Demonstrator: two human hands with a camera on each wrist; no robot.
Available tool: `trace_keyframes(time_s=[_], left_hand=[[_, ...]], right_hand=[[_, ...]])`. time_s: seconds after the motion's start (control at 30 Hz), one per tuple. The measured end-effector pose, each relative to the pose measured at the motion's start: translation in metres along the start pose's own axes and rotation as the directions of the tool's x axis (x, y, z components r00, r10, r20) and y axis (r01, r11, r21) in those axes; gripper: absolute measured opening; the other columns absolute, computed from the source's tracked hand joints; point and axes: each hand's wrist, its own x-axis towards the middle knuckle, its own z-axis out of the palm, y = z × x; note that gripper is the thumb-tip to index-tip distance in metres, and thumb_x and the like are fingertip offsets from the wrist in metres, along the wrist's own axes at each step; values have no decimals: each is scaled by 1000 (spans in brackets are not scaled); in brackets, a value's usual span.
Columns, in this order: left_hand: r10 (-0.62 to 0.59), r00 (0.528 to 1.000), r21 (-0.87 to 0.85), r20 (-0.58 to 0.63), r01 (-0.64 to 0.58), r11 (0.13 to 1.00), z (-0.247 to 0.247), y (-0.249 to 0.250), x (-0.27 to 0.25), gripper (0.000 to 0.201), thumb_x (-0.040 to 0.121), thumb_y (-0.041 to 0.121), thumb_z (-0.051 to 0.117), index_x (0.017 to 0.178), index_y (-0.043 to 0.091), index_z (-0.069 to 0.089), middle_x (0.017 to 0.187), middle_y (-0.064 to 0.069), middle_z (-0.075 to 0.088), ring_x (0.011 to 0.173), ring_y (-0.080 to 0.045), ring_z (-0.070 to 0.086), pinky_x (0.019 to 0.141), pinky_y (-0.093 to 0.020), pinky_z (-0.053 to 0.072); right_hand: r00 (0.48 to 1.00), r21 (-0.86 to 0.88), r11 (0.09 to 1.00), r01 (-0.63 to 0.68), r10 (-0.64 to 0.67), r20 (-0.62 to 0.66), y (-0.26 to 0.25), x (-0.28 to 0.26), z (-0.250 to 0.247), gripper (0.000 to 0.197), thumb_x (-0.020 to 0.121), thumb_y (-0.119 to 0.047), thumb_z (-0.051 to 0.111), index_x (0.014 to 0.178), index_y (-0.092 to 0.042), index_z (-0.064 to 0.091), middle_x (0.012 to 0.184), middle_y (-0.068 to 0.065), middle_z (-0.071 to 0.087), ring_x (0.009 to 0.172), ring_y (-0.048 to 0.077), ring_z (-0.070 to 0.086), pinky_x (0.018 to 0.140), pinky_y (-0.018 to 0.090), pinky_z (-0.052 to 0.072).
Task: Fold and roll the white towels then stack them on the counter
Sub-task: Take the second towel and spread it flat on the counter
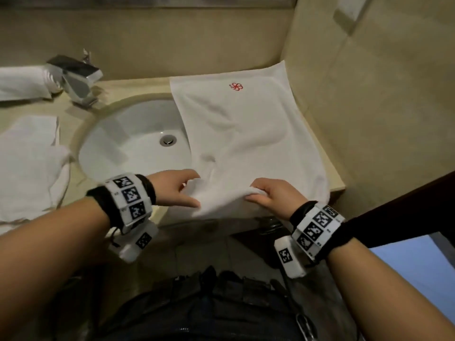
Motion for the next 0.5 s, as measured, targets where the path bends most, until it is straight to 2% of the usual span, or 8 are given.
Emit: trace_keyframes(time_s=[0.1, 0.17, 0.2, 0.27, 0.33, 0.4, 0.5], left_hand=[[54, 998, 58, -19, -53, 997, 14, 3, 12, 41, 88, 36, 57, 122, 16, 52, 119, -6, 60, 108, -24, 53, 84, -25, 35], [74, 994, -107, -80, -82, 991, 12, -5, 8, 29, 90, 33, 53, 110, 12, 58, 109, -7, 62, 100, -22, 54, 79, -22, 31], [85, 989, -211, -122, -110, 971, 9, -11, 3, 25, 91, 33, 51, 103, 13, 59, 103, -6, 62, 95, -20, 54, 79, -22, 31], [113, 981, -330, -155, -159, 930, 5, -26, -10, 18, 92, 33, 49, 95, 17, 58, 94, -3, 62, 90, -20, 54, 81, -26, 35], [153, 980, -330, -124, -186, 925, 6, -36, -23, 14, 92, 36, 47, 89, 27, 57, 89, 1, 62, 86, -16, 55, 80, -27, 39], [184, 979, -303, -83, -201, 932, 8, -38, -30, 13, 92, 38, 46, 83, 34, 54, 86, 5, 61, 85, -15, 55, 81, -27, 41], [166, 986, -202, 14, -159, 966, 15, -38, -34, 14, 91, 41, 47, 86, 30, 55, 90, 2, 61, 88, -17, 55, 85, -30, 41]], right_hand=[[998, 26, 999, -19, 21, -64, -1, 3, 8, 18, 86, -30, 60, 90, -12, 64, 92, 5, 67, 89, 21, 58, 68, 22, 31], [996, -35, 999, -39, 36, -76, 8, -2, 14, 17, 82, -27, 65, 91, -13, 63, 92, 6, 65, 90, 23, 58, 68, 22, 30], [997, -112, 991, -73, 68, -44, 15, -7, 18, 21, 81, -25, 65, 97, -12, 62, 98, 7, 63, 95, 25, 57, 71, 23, 32], [976, -288, 940, -184, 210, 63, 33, -17, 27, 25, 82, -20, 61, 105, -12, 58, 109, 11, 59, 105, 27, 54, 85, 29, 36], [925, -332, 887, -322, 369, 88, 49, -31, 31, 8, 82, -14, 55, 90, -13, 56, 104, 15, 60, 100, 30, 56, 81, 31, 39], [884, -295, 849, -438, 467, 31, 61, -46, 29, 5, 82, -12, 52, 80, -14, 49, 96, 17, 62, 91, 31, 58, 72, 30, 40], [853, -150, 846, -512, 480, -205, 69, -67, 18, 2, 87, -16, 52, 87, -14, 53, 90, 14, 62, 85, 32, 58, 73, 36, 44]])
